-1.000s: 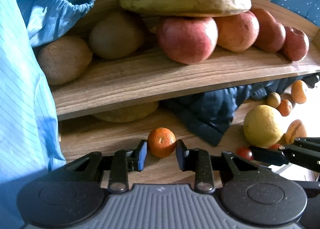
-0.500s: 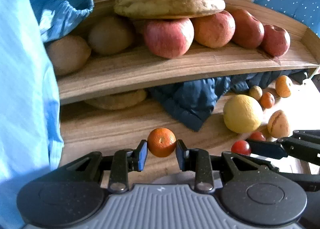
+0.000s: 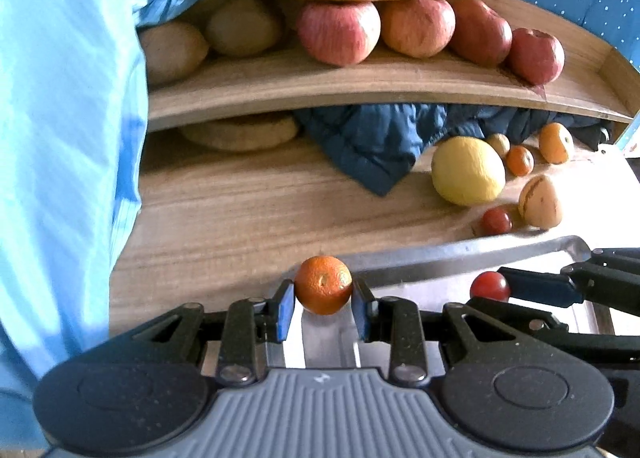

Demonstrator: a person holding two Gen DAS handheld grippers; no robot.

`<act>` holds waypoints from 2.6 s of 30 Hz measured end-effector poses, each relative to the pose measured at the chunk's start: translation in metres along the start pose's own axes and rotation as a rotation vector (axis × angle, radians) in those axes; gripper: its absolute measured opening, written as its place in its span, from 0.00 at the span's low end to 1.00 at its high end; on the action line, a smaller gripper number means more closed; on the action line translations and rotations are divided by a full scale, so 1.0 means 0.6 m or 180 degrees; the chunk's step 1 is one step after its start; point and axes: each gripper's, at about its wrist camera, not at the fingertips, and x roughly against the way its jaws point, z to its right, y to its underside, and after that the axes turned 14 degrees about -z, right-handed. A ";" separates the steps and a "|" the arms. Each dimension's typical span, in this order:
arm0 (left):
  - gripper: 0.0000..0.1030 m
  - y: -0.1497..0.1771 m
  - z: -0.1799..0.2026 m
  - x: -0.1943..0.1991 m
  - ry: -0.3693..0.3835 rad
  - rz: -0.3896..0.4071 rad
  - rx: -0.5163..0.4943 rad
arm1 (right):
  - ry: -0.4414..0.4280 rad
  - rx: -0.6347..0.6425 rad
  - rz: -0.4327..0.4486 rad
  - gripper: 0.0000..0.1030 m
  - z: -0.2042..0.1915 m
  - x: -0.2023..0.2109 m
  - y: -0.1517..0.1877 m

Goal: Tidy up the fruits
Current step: 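Carry orange with left tool onto tray while right tool releases tomato there, then lift both open tools away from the tray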

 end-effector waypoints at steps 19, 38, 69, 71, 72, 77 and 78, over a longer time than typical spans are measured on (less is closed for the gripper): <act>0.32 0.071 0.001 0.027 -0.0023 -0.0108 0.0328 | -0.0371 0.0627 -0.0166 0.24 -0.049 0.018 0.060; 0.32 0.109 0.014 0.038 -0.0041 -0.0115 0.0526 | -0.0417 0.1332 -0.0451 0.24 -0.083 0.021 0.098; 0.74 0.151 0.049 0.081 -0.0171 0.0001 0.0848 | -0.0631 0.1554 -0.0351 0.53 -0.066 0.072 0.140; 0.84 0.156 0.055 0.091 -0.0164 0.0036 0.0856 | -0.0646 0.1549 -0.0318 0.58 -0.061 0.081 0.145; 0.84 0.157 0.058 0.094 -0.0174 0.0048 0.0854 | -0.0654 0.1546 -0.0300 0.63 -0.058 0.086 0.147; 0.87 0.168 0.070 0.108 -0.0244 0.0066 0.0895 | -0.0664 0.1525 -0.0220 0.75 -0.042 0.104 0.158; 0.87 0.170 0.072 0.111 -0.0258 0.0066 0.0900 | -0.0661 0.1513 -0.0203 0.77 -0.038 0.107 0.160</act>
